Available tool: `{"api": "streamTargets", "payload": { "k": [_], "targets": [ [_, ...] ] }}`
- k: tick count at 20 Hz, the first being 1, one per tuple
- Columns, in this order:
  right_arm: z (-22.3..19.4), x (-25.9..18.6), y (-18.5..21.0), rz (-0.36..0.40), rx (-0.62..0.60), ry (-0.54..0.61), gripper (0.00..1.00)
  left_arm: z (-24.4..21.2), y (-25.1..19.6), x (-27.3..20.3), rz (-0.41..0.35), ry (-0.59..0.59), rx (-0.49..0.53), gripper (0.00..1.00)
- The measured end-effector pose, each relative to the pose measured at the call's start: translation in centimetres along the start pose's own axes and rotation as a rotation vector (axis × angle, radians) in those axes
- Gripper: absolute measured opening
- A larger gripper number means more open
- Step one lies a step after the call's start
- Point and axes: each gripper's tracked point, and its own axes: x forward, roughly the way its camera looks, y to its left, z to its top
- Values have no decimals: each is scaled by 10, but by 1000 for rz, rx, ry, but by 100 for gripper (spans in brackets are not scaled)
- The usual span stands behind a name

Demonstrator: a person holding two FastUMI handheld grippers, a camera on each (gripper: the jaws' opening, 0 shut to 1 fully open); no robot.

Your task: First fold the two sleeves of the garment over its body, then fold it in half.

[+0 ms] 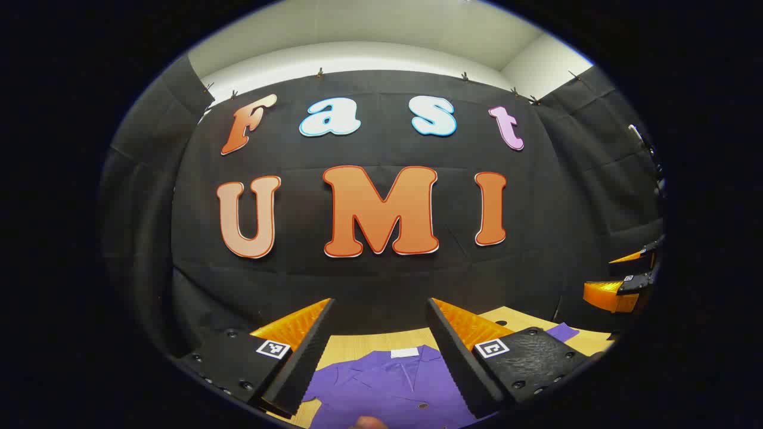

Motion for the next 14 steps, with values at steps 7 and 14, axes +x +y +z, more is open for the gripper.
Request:
{"api": "streamTargets", "payload": {
  "k": [7, 14],
  "targets": [
    [-3, 6, 2, 4, 8, 6, 97, 1, -3, 6, -11, -3, 18, 96],
    [-4, 16, 9, 22, 5, 10, 97, 0, 0, 9, -3, -2, 35, 98]
  ]
}}
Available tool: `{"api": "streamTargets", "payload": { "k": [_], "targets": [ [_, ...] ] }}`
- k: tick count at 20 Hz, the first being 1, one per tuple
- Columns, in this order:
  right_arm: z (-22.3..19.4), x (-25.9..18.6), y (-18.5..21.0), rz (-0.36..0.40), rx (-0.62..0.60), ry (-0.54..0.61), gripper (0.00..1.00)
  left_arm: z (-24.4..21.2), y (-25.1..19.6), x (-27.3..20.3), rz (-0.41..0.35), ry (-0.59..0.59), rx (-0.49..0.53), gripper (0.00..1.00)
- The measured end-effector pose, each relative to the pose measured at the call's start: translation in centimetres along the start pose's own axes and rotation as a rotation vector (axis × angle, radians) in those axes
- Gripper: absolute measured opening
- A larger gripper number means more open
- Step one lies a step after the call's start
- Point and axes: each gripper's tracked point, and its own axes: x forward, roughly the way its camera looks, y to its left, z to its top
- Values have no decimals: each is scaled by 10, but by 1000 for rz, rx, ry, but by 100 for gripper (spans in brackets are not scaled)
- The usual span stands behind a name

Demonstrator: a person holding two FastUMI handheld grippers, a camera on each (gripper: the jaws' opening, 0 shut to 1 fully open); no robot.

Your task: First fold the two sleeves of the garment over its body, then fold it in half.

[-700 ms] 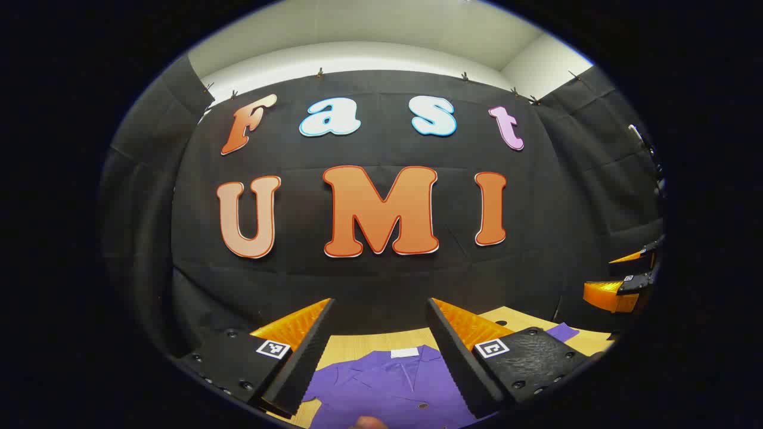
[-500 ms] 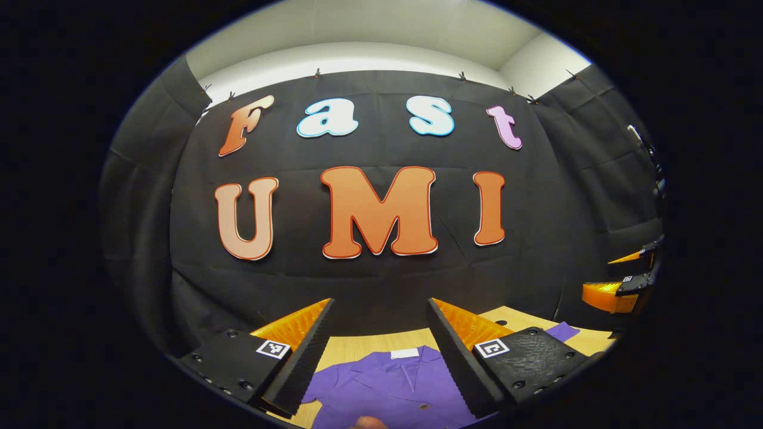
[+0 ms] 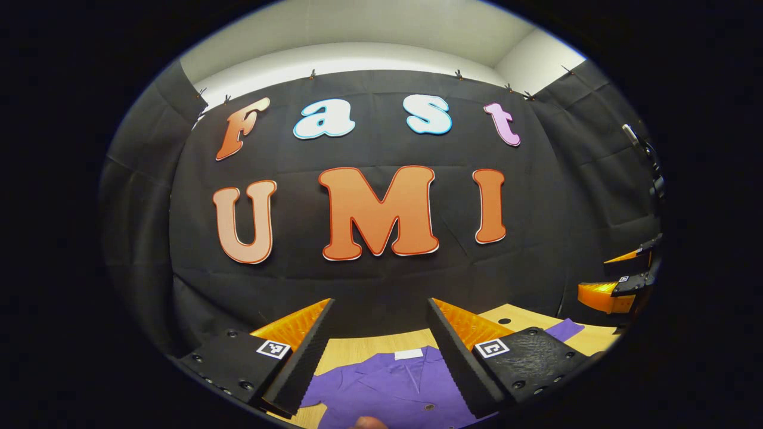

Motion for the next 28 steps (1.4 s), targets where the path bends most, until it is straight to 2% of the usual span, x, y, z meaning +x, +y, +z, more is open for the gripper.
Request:
{"api": "streamTargets", "payload": {
  "k": [7, 13, 16, 22, 28],
  "targets": [
    [-5, 5, -5, -11, 1, 11, 97, -3, 1, 4, 7, 8, -4, 98],
    [-30, 22, -47, -84, 1, 80, 97, 0, 16, -3, 57, 4, 13, 96],
    [-59, 35, -89, -162, -16, 176, 97, -1, 27, -11, 101, 10, 25, 98],
    [-105, 71, -160, -256, 52, 331, 97, -5, 53, -28, 224, 37, 50, 98],
    [-170, 114, -211, -265, 112, 554, 98, -13, 66, -48, 352, 82, 81, 98]
  ]
}}
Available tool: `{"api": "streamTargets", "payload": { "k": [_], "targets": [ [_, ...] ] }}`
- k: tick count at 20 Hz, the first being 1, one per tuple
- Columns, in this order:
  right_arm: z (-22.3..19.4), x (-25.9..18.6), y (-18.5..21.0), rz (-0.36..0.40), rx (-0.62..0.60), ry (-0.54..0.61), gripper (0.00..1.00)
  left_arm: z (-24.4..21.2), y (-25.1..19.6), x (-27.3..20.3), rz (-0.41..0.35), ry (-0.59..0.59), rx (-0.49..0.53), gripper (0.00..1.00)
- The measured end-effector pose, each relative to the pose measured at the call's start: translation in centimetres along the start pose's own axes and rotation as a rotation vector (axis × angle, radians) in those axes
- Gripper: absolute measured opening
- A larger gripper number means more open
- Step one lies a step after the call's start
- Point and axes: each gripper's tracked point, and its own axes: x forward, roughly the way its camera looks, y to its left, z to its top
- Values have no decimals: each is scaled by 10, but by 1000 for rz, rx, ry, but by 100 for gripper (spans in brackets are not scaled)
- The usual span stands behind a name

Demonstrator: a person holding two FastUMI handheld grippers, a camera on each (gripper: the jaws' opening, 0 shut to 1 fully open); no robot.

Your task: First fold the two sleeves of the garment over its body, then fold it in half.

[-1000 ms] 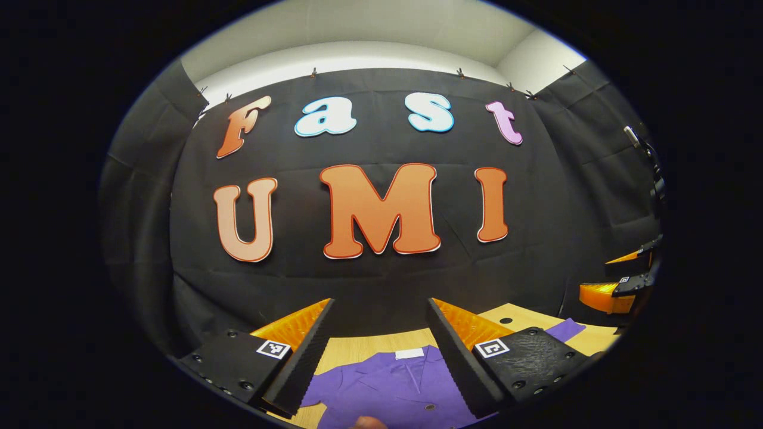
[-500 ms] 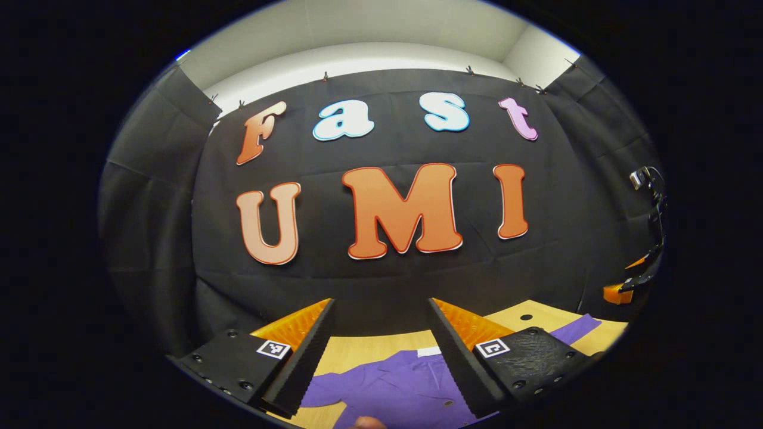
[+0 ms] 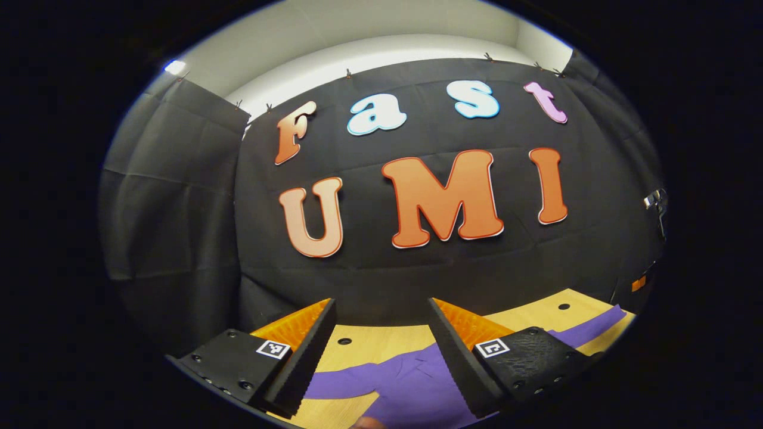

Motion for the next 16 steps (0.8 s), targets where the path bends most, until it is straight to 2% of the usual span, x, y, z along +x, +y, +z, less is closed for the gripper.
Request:
{"api": "streamTargets", "payload": {
  "k": [4, 6, 8, 13, 16],
  "targets": [
    [-26, 47, -12, 39, 5, 169, 98, -7, 5, -12, 72, 43, 31, 96],
    [-34, 65, -8, 77, 11, 246, 98, -13, 3, -16, 93, 65, 45, 99],
    [-40, 82, -8, 111, 21, 301, 98, -15, -1, -19, 108, 90, 58, 96],
    [-49, 125, -11, 135, -32, 395, 98, -15, -20, -25, 110, 124, 105, 98],
    [-57, 145, -12, 162, -20, 483, 98, -13, -28, -29, 108, 132, 129, 100]
  ]
}}
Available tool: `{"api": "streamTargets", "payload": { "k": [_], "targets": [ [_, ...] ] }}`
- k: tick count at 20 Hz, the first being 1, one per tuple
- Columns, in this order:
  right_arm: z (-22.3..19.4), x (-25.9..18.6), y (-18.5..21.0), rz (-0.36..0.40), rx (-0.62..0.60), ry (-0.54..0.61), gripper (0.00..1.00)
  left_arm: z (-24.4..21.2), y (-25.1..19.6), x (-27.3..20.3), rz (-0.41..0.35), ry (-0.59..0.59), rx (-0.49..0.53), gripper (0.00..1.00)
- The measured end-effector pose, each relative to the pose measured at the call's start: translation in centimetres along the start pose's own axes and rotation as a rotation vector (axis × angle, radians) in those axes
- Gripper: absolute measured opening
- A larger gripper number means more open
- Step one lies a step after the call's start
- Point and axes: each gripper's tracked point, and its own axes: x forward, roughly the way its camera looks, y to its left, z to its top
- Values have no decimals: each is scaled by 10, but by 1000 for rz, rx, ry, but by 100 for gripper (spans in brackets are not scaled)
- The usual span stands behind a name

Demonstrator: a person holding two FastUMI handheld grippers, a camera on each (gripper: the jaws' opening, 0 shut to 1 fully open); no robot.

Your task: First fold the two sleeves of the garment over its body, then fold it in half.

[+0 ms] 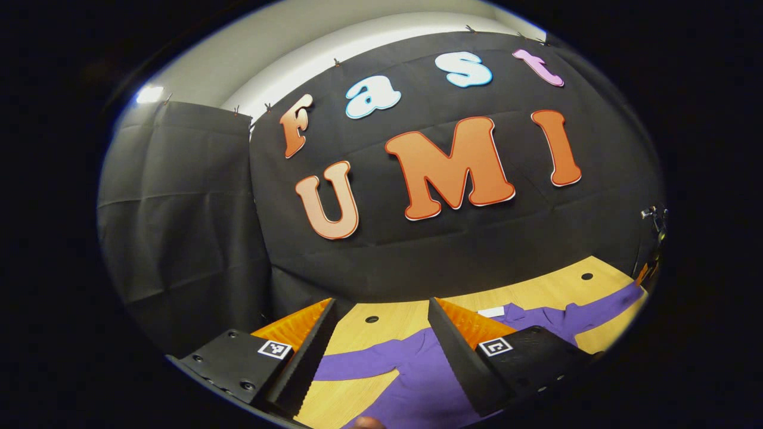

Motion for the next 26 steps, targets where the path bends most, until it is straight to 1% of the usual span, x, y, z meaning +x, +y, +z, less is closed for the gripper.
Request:
{"api": "streamTargets", "payload": {
  "k": [2, 3, 4, 7, 9, 11, 13, 14, 15, 16, 17, 18, 19, 20, 21, 22, 23, 25, 26],
  "targets": [
    [-2, 11, -5, 15, 15, 56, 98, 0, -5, -2, -1, 11, 6, 100],
    [-2, 17, -8, 4, 21, 77, 97, -1, -7, -3, -2, 15, 10, 100],
    [-2, 21, -11, 1, 16, 90, 98, -1, -9, -4, -2, 20, 15, 98],
    [-7, 32, -20, -22, -1, 114, 97, 2, -14, -4, -6, 20, 28, 98],
    [-14, 38, -18, -21, 11, 155, 97, 0, -22, -3, -19, 26, 33, 98],
    [-13, 43, -13, -13, 21, 162, 97, -2, -28, -3, -33, 37, 44, 98],
    [-11, 47, -19, -54, 37, 172, 95, -1, -34, -2, -43, 37, 52, 98],
    [-10, 48, -22, -72, 49, 178, 91, 0, -35, -2, -46, 36, 54, 100],
    [-11, 48, -24, -86, 66, 188, 86, 1, -37, -2, -49, 35, 54, 100],
    [-13, 48, -27, -100, 79, 197, 77, -1, -38, -1, -50, 37, 55, 100],
    [-14, 46, -28, -103, 88, 202, 60, -2, -39, 0, -51, 42, 56, 98],
    [-15, 46, -28, -103, 87, 197, 55, -2, -39, 0, -52, 41, 55, 98],
    [-12, 48, -24, -97, 87, 188, 44, 0, -38, 1, -50, 37, 54, 100],
    [-10, 50, -19, -88, 96, 182, 33, 0, -37, 1, -50, 32, 54, 100],
    [-12, 48, -12, -71, 93, 192, 1, 1, -36, 0, -51, 29, 55, 100],
    [-15, 46, -4, -30, 98, 202, 4, 1, -36, -2, -54, 27, 54, 100],
    [-16, 41, 5, 1, 107, 202, 4, 1, -35, -2, -56, 25, 53, 100],
    [-8, 30, 15, 24, 97, 160, 3, -1, -32, -2, -58, 29, 49, 100],
    [-4, 23, 23, 41, 95, 141, 3, -4, -31, -2, -62, 33, 45, 98]
  ]
}}
